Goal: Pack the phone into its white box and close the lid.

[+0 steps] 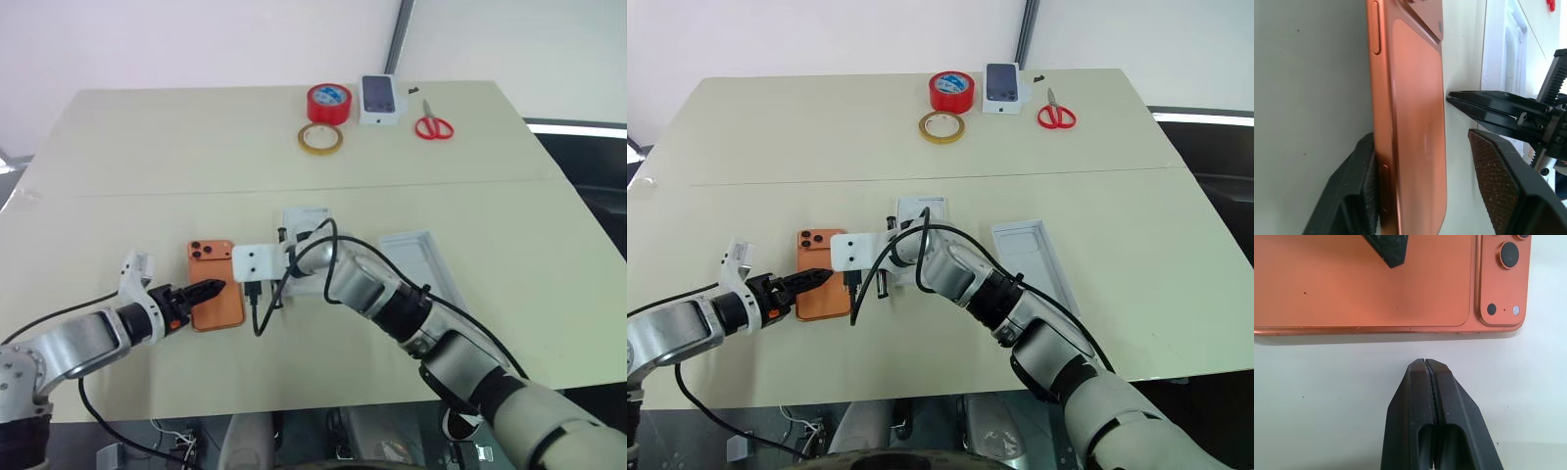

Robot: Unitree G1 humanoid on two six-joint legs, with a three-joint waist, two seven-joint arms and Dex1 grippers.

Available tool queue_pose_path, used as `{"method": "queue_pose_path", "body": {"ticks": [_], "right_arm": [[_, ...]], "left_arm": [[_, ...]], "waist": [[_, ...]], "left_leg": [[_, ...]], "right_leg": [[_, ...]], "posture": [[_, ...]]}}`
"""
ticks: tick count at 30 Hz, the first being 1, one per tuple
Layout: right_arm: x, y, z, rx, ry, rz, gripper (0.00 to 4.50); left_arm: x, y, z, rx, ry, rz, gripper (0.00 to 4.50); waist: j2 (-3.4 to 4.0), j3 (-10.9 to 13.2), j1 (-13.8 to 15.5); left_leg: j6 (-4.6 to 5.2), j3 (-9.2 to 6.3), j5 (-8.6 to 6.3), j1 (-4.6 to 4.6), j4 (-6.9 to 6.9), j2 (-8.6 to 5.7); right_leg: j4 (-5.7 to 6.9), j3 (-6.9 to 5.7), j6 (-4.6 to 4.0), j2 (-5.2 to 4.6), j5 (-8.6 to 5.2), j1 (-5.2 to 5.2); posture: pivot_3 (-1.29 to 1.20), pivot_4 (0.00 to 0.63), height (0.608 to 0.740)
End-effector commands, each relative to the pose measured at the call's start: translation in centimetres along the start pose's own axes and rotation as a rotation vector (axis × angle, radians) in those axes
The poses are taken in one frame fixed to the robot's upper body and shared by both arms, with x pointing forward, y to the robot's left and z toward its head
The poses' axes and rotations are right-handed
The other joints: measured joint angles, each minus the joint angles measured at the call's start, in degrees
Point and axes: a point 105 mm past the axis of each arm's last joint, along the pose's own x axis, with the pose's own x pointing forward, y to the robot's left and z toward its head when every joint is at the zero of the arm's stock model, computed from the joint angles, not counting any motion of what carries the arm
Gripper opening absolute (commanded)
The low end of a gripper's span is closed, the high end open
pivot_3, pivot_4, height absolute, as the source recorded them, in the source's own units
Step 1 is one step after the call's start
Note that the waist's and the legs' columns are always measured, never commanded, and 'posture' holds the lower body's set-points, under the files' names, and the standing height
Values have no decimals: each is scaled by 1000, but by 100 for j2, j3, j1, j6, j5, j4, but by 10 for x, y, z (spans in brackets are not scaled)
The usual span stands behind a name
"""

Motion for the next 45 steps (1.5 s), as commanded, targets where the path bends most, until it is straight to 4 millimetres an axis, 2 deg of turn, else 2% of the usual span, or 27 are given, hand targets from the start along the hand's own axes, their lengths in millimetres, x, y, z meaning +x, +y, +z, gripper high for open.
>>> {"method": "queue_pose_path", "body": {"ticks": [1, 6, 9, 12, 13, 19, 22, 26, 30, 34, 37, 41, 45], "right_arm": [[-5, -4, 5, -10, -20, -26, 0], [-7, -4, 5, -6, -22, -28, 0], [-12, -9, 4, -6, -25, -45, 0], [-26, -20, 9, -6, -46, -98, 0], [-31, -24, 12, 1, -56, -110, 0], [-65, -35, 21, 52, -129, -158, 0], [-83, -42, 20, 82, -153, -189, 0], [-104, -50, 12, 113, -160, -227, 0], [-141, -57, -14, 155, -157, -292, 0], [-160, -45, -40, 188, -164, -296, 0], [-168, -35, -58, 245, -134, -289, 0], [-176, -34, -77, 284, -71, -338, 0], [-180, -34, -82, 295, -48, -363, 0]], "left_arm": [[-4, 2, 2, -16, -19, 19, 2666], [-5, 4, 0, -26, -25, 22, 2666], [-5, 3, 1, -34, -38, 14, 1835], [-8, -4, 2, -13, -48, -20, 355], [-8, -7, 2, -7, -52, -31, 22], [-7, -19, 17, -8, -117, -96, 22], [-4, -30, 26, -19, -155, -151, 22], [-1, -43, 39, -37, -205, -217, 22], [18, -77, 48, 17, -163, -313, 22], [44, -104, 44, 22, -74, -366, 22], [63, -115, 33, 12, 9, -379, 22], [82, -116, 15, 7, 103, -349, 22], [90, -114, 7, 8, 140, -329, 22]], "waist": [[1, 1, -9], [1, 1, -5], [1, 1, -6], [-1, 1, 39], [0, 2, 30], [1, 3, 17], [-1, 4, 31], [-5, 5, 69], [-10, 10, 178], [-12, 10, 199], [-10, 13, 149], [-4, 17, 103], [-4, 17, 142]], "left_leg": [[0, 0, 0, 0, -1, 1], [0, 0, 0, 0, -2, 1], [0, 0, 0, 0, -2, 1], [0, -2, 0, -2, -1, 0], [0, -2, 0, -1, 2, -1], [1, -1, 0, -2, -3, -1], [8, -1, -5, -5, -2, -1], [7, -1, -4, -7, 1, -3], [5, -1, -3, -9, 3, -2], [17, -1, -10, -16, 23, -7], [22, 4, -12, -21, 29, -7], [19, 6, -10, -20, 31, 2], [18, 5, -10, -20, 33, 2]], "right_leg": [[0, 0, 0, 0, 0, -1], [0, 0, 0, 1, 0, 0], [0, 0, -1, 1, 0, -1], [-2, -2, 0, 1, 0, 1], [-3, -2, 0, 0, 0, 3], [-4, -1, -1, 1, 0, 0], [-7, -1, 0, 0, 0, 1], [-10, -1, 0, 0, 0, 2], [-10, -2, 0, 3, 0, 1], [-21, -4, 6, -2, 2, 14], [-26, -1, 13, -1, 5, 14], [-14, 2, 13, 10, 5, 7], [-14, 2, 13, 12, 5, 8]], "posture": [[0, 150, 740], [0, 150, 740], [0, 150, 740], [0, 150, 740], [0, 150, 740], [0, 150, 740], [0, 150, 740], [0, 150, 740], [0, 150, 740], [0, 150, 740], [0, 150, 740], [0, 150, 740], [0, 150, 740]]}}
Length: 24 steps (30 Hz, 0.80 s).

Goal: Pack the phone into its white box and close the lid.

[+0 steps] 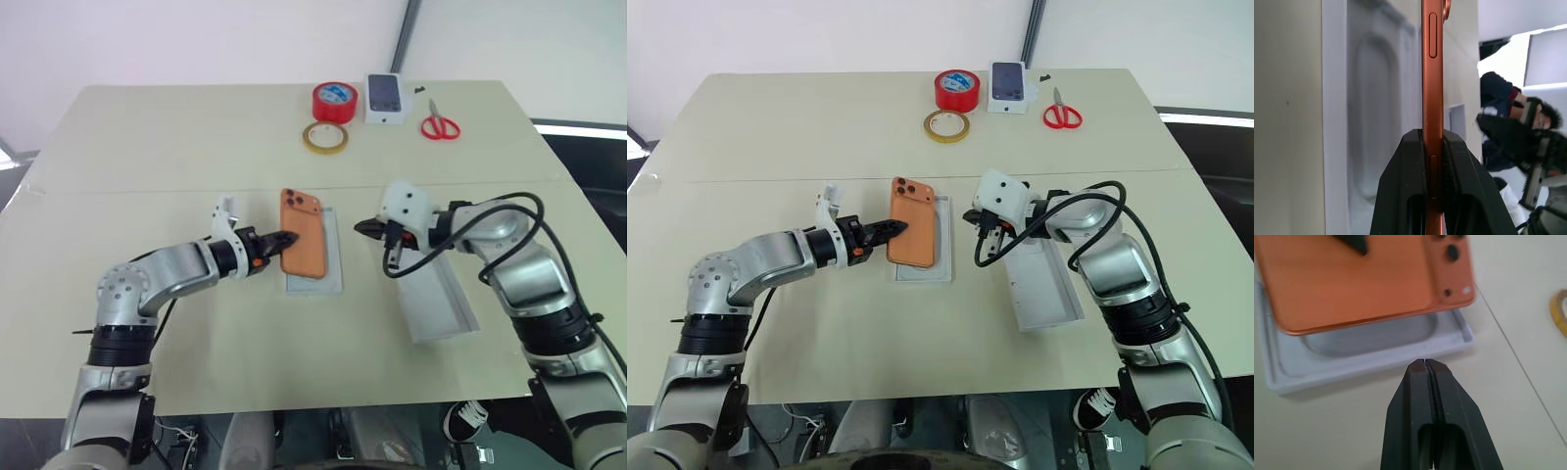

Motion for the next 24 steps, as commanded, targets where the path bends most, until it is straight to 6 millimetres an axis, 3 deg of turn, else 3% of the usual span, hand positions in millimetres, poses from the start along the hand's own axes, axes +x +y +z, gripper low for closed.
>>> {"method": "queue_pose_path", "body": {"ticks": [1, 8, 10, 12, 18, 24], "right_arm": [[-9, -6, 9, -27, -28, -46, 0], [-10, -6, 6, -28, -16, -63, 0], [-9, -7, 6, -31, -14, -64, 0], [-8, -6, 5, -35, -11, -63, 0], [-5, -7, 3, -42, -5, -61, 0], [-3, -8, 2, -45, -2, -58, 0]], "left_arm": [[1, -10, 4, 25, -8, -32, 22], [9, -9, -2, 22, 12, -33, 22], [11, -11, -4, 27, 14, -41, 979], [11, -12, -5, 35, 15, -49, 1617], [7, -12, -4, 81, 11, -37, 4476], [-2, -20, 2, 198, 4, -31, 4476]], "waist": [[0, 0, 18], [0, 0, 41], [0, 0, 42], [0, 0, 39], [0, 0, 33], [0, 0, 30]], "left_leg": [[0, 0, 0, -1, 1, -1], [0, 0, 0, -2, 3, -3], [0, 0, 0, -2, 3, -3], [0, 0, 0, -2, 3, -4], [-1, 0, 0, -1, 3, -2], [-1, 0, 0, 0, 4, -2]], "right_leg": [[0, 0, 0, -1, 0, 0], [-2, 0, 0, -4, 0, 1], [-2, 0, 0, -4, 0, 1], [-2, 0, 0, -4, 0, 1], [-2, 0, 0, -3, 0, 2], [-1, 0, 0, -2, 0, 2]], "posture": [[0, 150, 740], [0, 150, 740], [0, 150, 740], [0, 150, 740], [0, 150, 740], [0, 150, 740]]}}
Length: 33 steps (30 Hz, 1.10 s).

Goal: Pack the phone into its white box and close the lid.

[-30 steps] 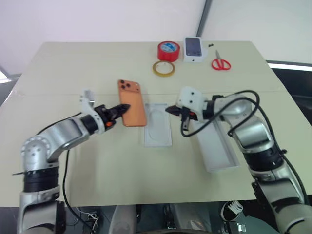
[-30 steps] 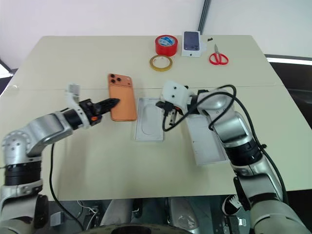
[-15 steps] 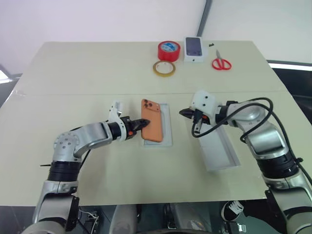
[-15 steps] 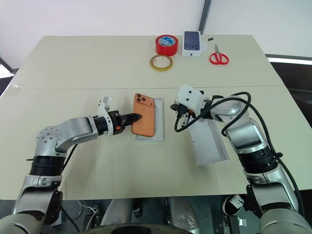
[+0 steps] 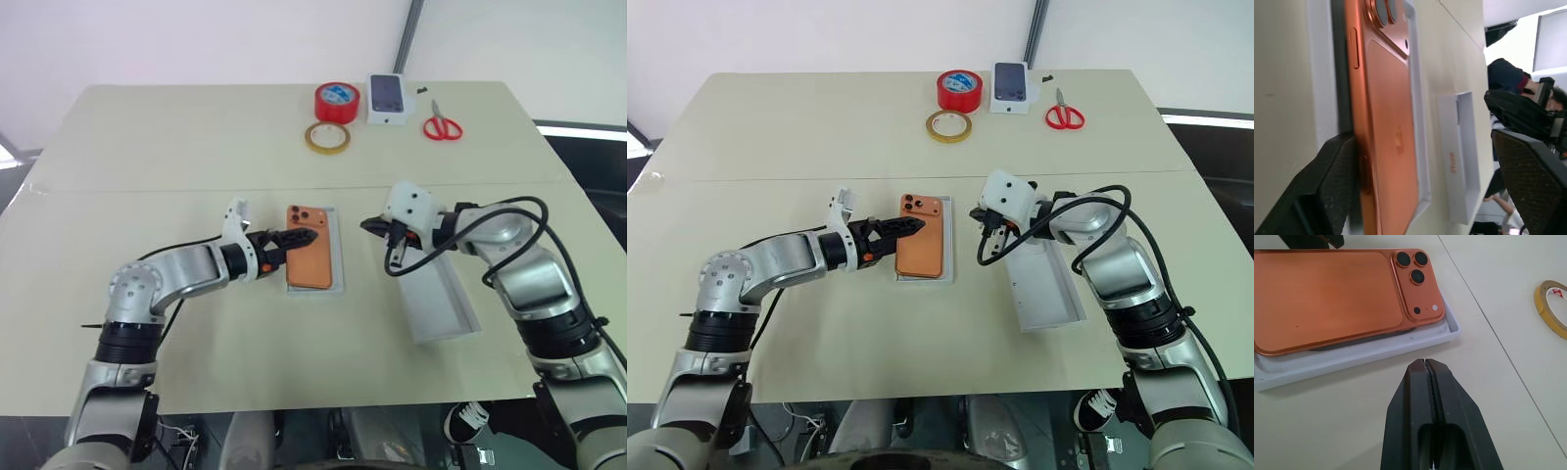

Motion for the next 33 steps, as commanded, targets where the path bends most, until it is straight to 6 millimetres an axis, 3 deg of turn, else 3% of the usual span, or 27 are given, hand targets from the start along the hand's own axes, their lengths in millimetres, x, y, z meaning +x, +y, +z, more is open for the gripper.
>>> {"method": "queue_pose_path", "body": {"ticks": [1, 9, 14, 22, 24, 27, 33], "right_arm": [[-3, -6, 7, -40, -13, -20, 0], [2, -5, 7, -38, -21, -17, 0], [1, -5, 6, -36, -18, -27, 0], [-2, -8, -1, -37, 12, -42, 0], [-2, -7, -3, -48, 34, -28, 0], [0, -5, -10, -86, 91, -18, 0], [9, 2, -20, -169, 185, 11, 0]], "left_arm": [[-6, -14, 8, 99, -21, -24, 4476], [6, -26, 3, 221, 41, -33, 4476], [1, -24, 9, 235, 22, -27, 4476], [-31, -24, 56, 477, -180, 68, 4476], [-41, -13, 68, 667, -199, 194, 4476], [-50, 5, 74, 916, -139, 338, 3651], [-44, 25, 69, 1070, -6, 372, 527]], "waist": [[0, 0, 8], [0, 0, 18], [1, 1, -16], [2, 1, 6], [1, 2, 6], [10, 7, -3], [10, 8, 14]], "left_leg": [[0, 0, 0, 0, 0, 0], [0, 0, 0, -1, 1, -4], [-1, 0, 0, 0, -1, 0], [-1, 0, 0, -1, -2, -1], [-1, 1, 0, 0, -2, -2], [-1, 6, 1, 2, -9, -2], [-2, 12, 1, 1, -11, -2]], "right_leg": [[0, 0, 0, 0, 0, 0], [-2, 0, 1, -3, 0, 1], [1, 0, 0, 0, 0, -1], [0, 0, 0, -1, 0, -1], [0, 0, 0, -2, 0, -1], [-2, 5, 0, -1, 0, -4], [-1, 10, 0, -5, -1, -10]], "posture": [[0, 150, 740], [0, 150, 740], [0, 150, 740], [0, 150, 740], [0, 150, 740], [0, 150, 740], [0, 150, 740]]}}
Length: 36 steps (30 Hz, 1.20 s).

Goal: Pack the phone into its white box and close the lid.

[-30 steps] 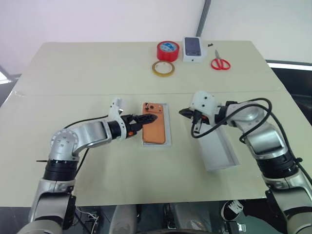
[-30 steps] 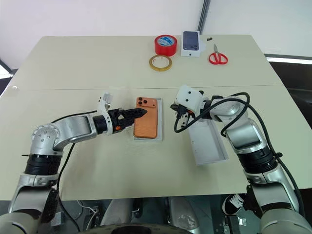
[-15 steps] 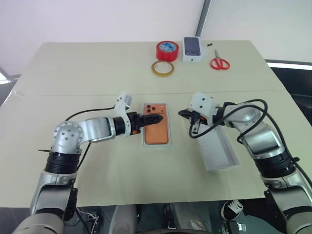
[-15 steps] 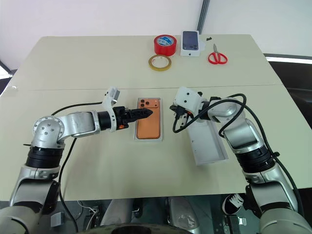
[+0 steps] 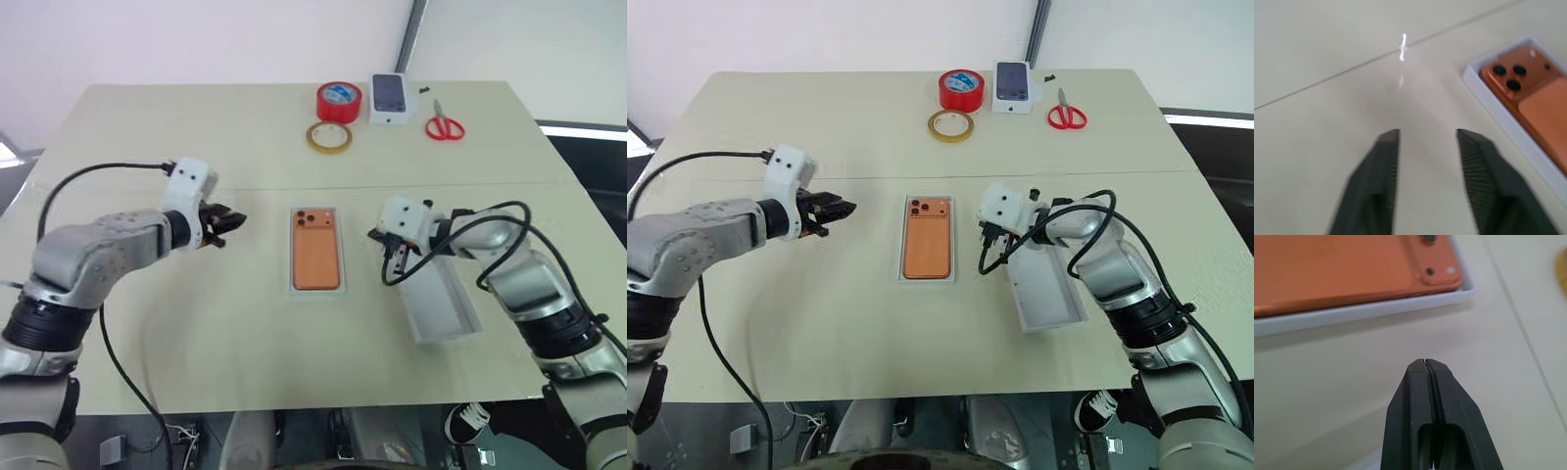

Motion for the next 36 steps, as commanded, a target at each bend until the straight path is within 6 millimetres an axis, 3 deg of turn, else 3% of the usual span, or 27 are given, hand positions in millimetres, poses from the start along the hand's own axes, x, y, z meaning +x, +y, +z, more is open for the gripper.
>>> {"method": "queue_pose_path", "body": {"ticks": [1, 10, 16, 23, 30, 36], "right_arm": [[1, -1, 7, -83, 20, -4, 0], [26, 15, 22, -181, 31, 49, 0], [30, 22, 34, -212, 0, 81, 0], [12, 31, 26, -197, 12, 121, 0], [-26, 38, -4, -137, 119, 125, 0], [-44, 40, -21, -102, 184, 110, 0]], "left_arm": [[4, -5, 6, 139, 0, -41, 77], [40, -50, -2, 292, 91, -268, 27], [50, -88, -12, 387, 131, -416, 27], [52, -130, -12, 429, 115, -554, 27], [66, -190, -1, 435, 68, -680, 27], [69, -212, 4, 411, 48, -734, 27]], "waist": [[0, 0, -4], [0, 0, -12], [0, 0, -11], [1, 0, 30], [4, -2, 168], [11, -5, 121]], "left_leg": [[0, 0, 0, -1, 0, 0], [0, 1, 0, -3, 1, 1], [0, 0, 0, -4, 5, 2], [3, -2, -1, -7, 10, -1], [19, -4, -11, -18, 24, -7], [23, -6, -13, -26, 29, -9]], "right_leg": [[0, 0, 0, 0, 0, -2], [9, 1, 0, 2, 0, -7], [11, 1, 0, 2, 0, -7], [10, 0, 0, -2, 0, -4], [3, -2, 4, -8, -2, 0], [5, -3, 8, -5, -2, -2]], "posture": [[0, 150, 740], [0, 150, 740], [0, 150, 740], [0, 150, 740], [0, 150, 740], [0, 150, 740]]}}
